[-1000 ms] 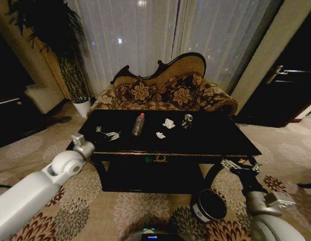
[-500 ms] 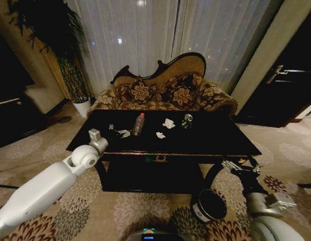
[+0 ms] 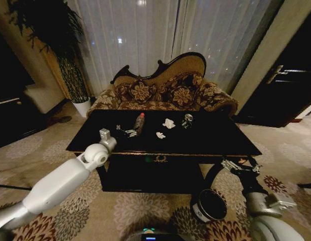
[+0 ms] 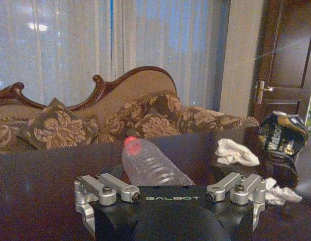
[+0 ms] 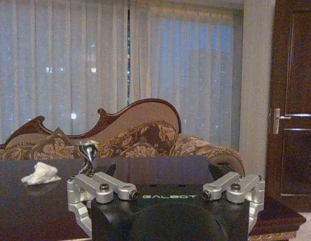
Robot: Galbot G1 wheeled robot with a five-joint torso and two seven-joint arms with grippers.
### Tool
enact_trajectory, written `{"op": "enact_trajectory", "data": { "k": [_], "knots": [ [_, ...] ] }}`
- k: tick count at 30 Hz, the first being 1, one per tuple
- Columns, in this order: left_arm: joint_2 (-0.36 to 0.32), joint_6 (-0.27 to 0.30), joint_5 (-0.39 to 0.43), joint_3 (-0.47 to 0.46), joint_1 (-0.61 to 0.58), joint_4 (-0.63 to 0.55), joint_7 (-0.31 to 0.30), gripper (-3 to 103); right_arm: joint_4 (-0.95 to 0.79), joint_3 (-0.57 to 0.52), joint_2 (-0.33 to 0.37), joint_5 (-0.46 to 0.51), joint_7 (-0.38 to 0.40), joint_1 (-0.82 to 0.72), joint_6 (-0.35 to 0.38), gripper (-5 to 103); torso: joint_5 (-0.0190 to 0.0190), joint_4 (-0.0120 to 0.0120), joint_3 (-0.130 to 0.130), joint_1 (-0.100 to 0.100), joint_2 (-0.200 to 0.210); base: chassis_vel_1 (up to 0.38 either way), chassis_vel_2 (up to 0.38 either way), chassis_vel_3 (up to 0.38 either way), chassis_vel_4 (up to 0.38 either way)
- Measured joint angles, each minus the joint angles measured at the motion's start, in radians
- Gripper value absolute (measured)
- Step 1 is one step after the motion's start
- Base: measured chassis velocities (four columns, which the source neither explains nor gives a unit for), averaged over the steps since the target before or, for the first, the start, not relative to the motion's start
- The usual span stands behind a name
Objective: Move to the front of the table and place the trash on the table into the trash bin.
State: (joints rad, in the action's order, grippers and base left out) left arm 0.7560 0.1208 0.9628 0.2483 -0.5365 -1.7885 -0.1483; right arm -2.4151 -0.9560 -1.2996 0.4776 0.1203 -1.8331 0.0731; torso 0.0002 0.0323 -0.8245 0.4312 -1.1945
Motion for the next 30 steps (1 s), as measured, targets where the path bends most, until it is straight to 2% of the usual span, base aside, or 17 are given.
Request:
{"op": "enact_trajectory", "data": {
  "k": [3, 10, 13, 15, 16, 19, 22, 24, 27, 28, 30],
  "knots": [
    [0.046, -0.006, -0.006, 0.018, 0.006, 0.038, 0.0, 99, 0.002, -0.01, 0.007, 0.004, 0.003, -0.005, 0.003, 100, -0.0002, 0.0, 0.0, 0.0, 0.0, 0.0, 0.0, 0.0, 0.0],
    [0.078, -0.01, -0.027, 0.036, 0.006, 0.064, -0.001, 97, 0.008, -0.016, 0.016, 0.008, 0.009, -0.005, 0.005, 100, 0.0, 0.0001, 0.0, 0.0, 0.0, 0.0, 0.0, 0.0, 0.0],
    [0.078, -0.01, -0.038, 0.038, 0.001, 0.077, -0.001, 84, 0.011, -0.017, 0.022, 0.014, 0.012, 0.001, 0.009, 100, -0.0001, -0.0001, 0.0, 0.0, 0.0, 0.0, 0.0, 0.0, 0.0],
    [0.078, -0.01, -0.041, 0.038, -0.002, 0.08, -0.001, 84, 0.012, -0.016, 0.022, 0.014, 0.012, 0.001, 0.01, 100, -0.0002, -0.0001, 0.0, 0.0, 0.0, 0.0, 0.0, 0.0, 0.0],
    [0.078, -0.01, -0.044, 0.034, -0.007, 0.083, -0.001, 73, 0.015, -0.013, 0.02, 0.014, 0.012, 0.002, 0.011, 100, -0.0002, -0.0001, 0.0, 0.0, 0.0, 0.0, 0.0, 0.0, 0.0],
    [0.078, -0.012, -0.049, 0.031, -0.013, 0.084, -0.001, 68, 0.018, -0.009, 0.016, 0.01, 0.012, 0.002, 0.011, 100, -0.0003, -0.0001, 0.0, 0.0, 0.0, 0.0, 0.0, 0.0, 0.0],
    [0.071, -0.014, -0.056, 0.022, -0.024, 0.072, -0.001, 51, 0.024, -0.005, 0.013, 0.006, 0.012, 0.002, 0.011, 100, -0.0002, 0.0, 0.0, 0.0, 0.0, 0.0, 0.0, 0.0, 0.0],
    [0.069, -0.014, -0.058, 0.018, -0.027, 0.068, -0.001, 51, 0.025, -0.004, 0.014, 0.006, 0.012, 0.003, 0.011, 100, -0.0002, 0.0, 0.0, 0.0, 0.0, 0.0, 0.0, 0.0, 0.0],
    [0.061, -0.015, -0.062, 0.003, -0.037, 0.052, -0.004, 35, 0.027, -0.004, 0.019, 0.007, 0.013, 0.008, 0.011, 100, -0.0003, 0.0, 0.0, 0.0, 0.0, 0.0, 0.0, 0.0, 0.0],
    [0.061, -0.015, -0.062, 0.003, -0.037, 0.052, -0.004, 35, 0.027, -0.004, 0.019, 0.007, 0.013, 0.008, 0.011, 100, -0.0003, 0.0, 0.0, 0.0, 0.0, 0.0, 0.0, 0.0, 0.0],
    [0.046, -0.015, -0.064, -0.009, -0.053, 0.036, -0.006, 24, 0.027, -0.003, 0.02, 0.007, 0.013, 0.01, 0.011, 100, -0.0002, 0.0, 0.0, 0.0, 0.0, 0.0, 0.0, 0.0, 0.0]
  ]
}}
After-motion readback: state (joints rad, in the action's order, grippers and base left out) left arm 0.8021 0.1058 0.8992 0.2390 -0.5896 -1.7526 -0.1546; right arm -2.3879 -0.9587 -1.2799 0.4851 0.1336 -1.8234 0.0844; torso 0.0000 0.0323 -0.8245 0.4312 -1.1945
